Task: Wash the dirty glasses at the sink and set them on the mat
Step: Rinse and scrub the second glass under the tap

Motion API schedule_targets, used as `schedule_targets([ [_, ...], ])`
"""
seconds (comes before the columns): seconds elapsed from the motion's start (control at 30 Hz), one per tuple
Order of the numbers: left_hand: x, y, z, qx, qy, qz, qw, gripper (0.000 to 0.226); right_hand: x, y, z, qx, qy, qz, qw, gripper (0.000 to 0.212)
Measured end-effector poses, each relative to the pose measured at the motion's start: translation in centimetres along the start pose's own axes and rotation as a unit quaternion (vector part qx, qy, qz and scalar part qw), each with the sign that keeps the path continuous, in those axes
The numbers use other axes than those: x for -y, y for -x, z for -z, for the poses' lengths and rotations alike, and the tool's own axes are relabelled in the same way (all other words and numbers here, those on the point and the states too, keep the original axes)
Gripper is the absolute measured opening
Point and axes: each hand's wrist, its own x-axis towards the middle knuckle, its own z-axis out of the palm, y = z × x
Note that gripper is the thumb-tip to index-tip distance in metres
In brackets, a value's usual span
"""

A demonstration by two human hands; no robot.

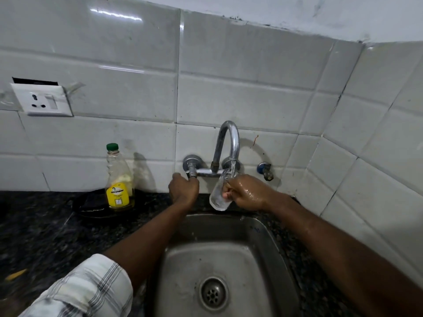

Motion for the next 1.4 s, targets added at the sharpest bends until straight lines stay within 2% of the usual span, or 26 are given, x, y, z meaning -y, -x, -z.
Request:
schedule_targets([
  [0.07,-1.4,0.2,0.6,0.018,-0.080,-0.073,0.994,0.040,0.2,0.2,0.4,0.031,0.011,0.000,0.999,0.009],
  [0.17,-3.2,0.5,1.6,0.131,-0.224,-0.145,0.955,0.036,0.4,0.2,0.8,0.029,-0.003,-0.013,0.999,0.009],
  [0.23,-3.7,0.0,2.5,0.199,-0.274,-0.172,0.925,0.037,0.8,0.2,1.0,0.040,-0.020,-0.017,0.999,0.010],
  [0.27,-3.6,-0.5,2.8,0.207,-0.268,-0.172,0.925,0.037,1.0,0.3,1.0,0.045,-0.029,-0.020,0.998,0.010],
  [0.33,-2.5,-0.9,2.7,0.182,-0.206,-0.141,0.951,0.036,1.5,0.6,1.1,0.033,-0.030,-0.022,0.999,0.011],
  [0.4,-1.1,0.2,2.3,0.125,-0.119,-0.053,0.984,0.039,1.5,1.0,1.2,0.008,-0.055,-0.032,0.998,0.012],
  [0.43,-0.3,1.0,2.0,0.131,-0.068,0.012,0.989,0.041,1.5,1.2,1.2,-0.002,-0.075,-0.040,0.996,0.014],
  [0.47,0.4,2.0,1.3,0.177,-0.005,0.078,0.981,0.043,1.6,1.5,1.2,-0.011,-0.084,-0.044,0.995,0.016],
  [0.53,0.5,4.3,0.1,0.320,0.124,0.190,0.920,0.052,2.0,2.0,1.0,-0.033,-0.102,-0.050,0.993,0.015],
  [0.57,0.1,5.4,-0.3,0.359,0.193,0.223,0.886,0.057,2.3,2.4,0.8,-0.047,-0.128,-0.057,0.989,0.012],
  [0.63,-0.8,6.7,-1.2,0.364,0.322,0.245,0.839,0.057,2.4,3.3,0.0,-0.075,-0.208,-0.078,0.972,0.010],
  [0.67,-1.2,6.9,-1.6,0.339,0.351,0.238,0.840,0.051,2.3,3.7,-0.7,-0.097,-0.250,-0.092,0.959,0.010],
  [0.7,-1.4,7.2,-1.8,0.301,0.355,0.224,0.856,0.042,2.1,4.2,-1.3,-0.118,-0.306,-0.114,0.938,0.010],
  [0.73,-1.5,7.3,-2.1,0.252,0.322,0.200,0.890,0.035,1.9,4.7,-2.0,-0.136,-0.385,-0.147,0.901,0.012],
  [0.8,-1.5,7.2,-2.4,0.150,0.180,0.110,0.966,0.033,1.6,5.3,-3.3,-0.149,-0.559,-0.230,0.783,0.017],
  [0.83,-1.5,7.1,-2.3,0.101,0.086,0.027,0.991,0.035,1.4,5.5,-4.0,-0.151,-0.611,-0.270,0.729,0.018],
  [0.87,-1.7,6.9,-2.2,0.071,0.002,-0.069,0.995,0.036,1.1,5.6,-4.6,-0.152,-0.623,-0.311,0.701,0.019],
  [0.9,-2.0,7.1,-1.8,0.055,-0.059,-0.149,0.986,0.038,0.7,5.7,-5.2,-0.140,-0.610,-0.347,0.698,0.023],
  [0.93,-2.2,7.1,-1.4,0.048,-0.103,-0.199,0.973,0.038,0.3,5.7,-5.8,-0.122,-0.574,-0.377,0.716,0.028],
  [1.0,-2.8,7.0,-0.8,0.044,-0.163,-0.245,0.955,0.038,-0.1,5.7,-6.1,-0.082,-0.462,-0.399,0.788,0.038],
  [1.07,-3.4,7.0,-0.4,0.057,-0.226,-0.273,0.933,0.037,-0.1,5.6,-5.8,-0.062,-0.362,-0.367,0.855,0.049],
  [1.13,-4.2,7.2,0.0,0.073,-0.279,-0.298,0.910,0.040,0.4,5.1,-4.8,-0.045,-0.353,-0.281,0.892,0.061],
  [1.23,-4.9,8.0,0.4,0.083,-0.296,-0.327,0.894,0.040,1.7,3.9,-4.1,-0.022,-0.440,-0.176,0.880,0.075],
  [1.33,-5.0,8.8,1.1,0.080,-0.240,-0.305,0.918,0.046,2.6,2.9,-4.7,-0.043,-0.484,-0.145,0.862,0.073],
  [1.4,-4.7,8.9,1.9,0.081,-0.157,-0.263,0.949,0.052,2.8,2.7,-5.2,-0.071,-0.493,-0.146,0.855,0.065],
])
